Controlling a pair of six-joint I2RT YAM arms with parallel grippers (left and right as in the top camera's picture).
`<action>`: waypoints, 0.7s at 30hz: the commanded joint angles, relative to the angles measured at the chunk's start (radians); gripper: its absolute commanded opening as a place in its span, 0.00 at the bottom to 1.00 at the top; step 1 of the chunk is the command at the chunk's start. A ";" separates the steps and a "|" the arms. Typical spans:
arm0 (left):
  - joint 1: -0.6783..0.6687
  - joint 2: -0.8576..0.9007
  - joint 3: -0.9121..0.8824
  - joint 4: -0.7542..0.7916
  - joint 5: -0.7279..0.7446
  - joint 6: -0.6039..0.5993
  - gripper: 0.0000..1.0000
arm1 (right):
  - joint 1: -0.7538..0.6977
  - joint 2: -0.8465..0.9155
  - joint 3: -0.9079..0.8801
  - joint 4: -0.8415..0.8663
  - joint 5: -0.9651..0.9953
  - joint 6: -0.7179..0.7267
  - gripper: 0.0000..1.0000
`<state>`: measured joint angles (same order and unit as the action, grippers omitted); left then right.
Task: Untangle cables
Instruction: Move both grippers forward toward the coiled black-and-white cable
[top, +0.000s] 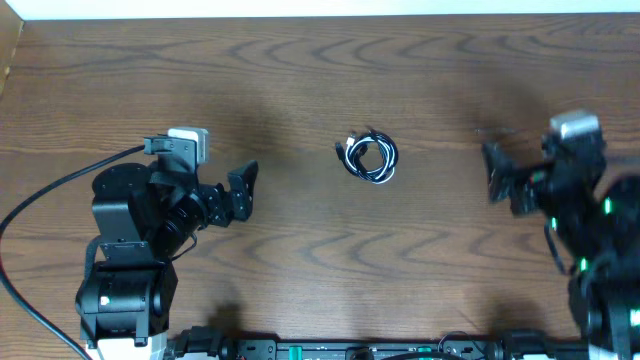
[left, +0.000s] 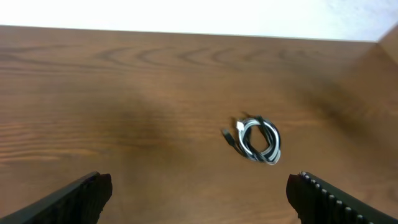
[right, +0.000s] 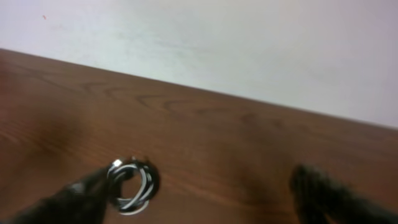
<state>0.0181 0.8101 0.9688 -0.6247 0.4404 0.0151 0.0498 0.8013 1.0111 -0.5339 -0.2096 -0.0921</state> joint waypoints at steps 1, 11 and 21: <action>-0.002 0.000 0.022 -0.003 0.076 0.053 0.95 | -0.009 0.119 0.069 -0.003 -0.022 -0.044 0.72; -0.028 0.056 0.022 0.006 0.076 0.121 0.98 | -0.009 0.320 0.090 0.008 -0.079 -0.036 0.99; -0.122 0.205 0.022 0.073 0.158 0.127 0.98 | -0.009 0.308 0.090 -0.024 -0.127 -0.006 0.99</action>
<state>-0.0834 1.0080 0.9688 -0.5606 0.5564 0.1234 0.0490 1.1286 1.0821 -0.5362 -0.3096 -0.1173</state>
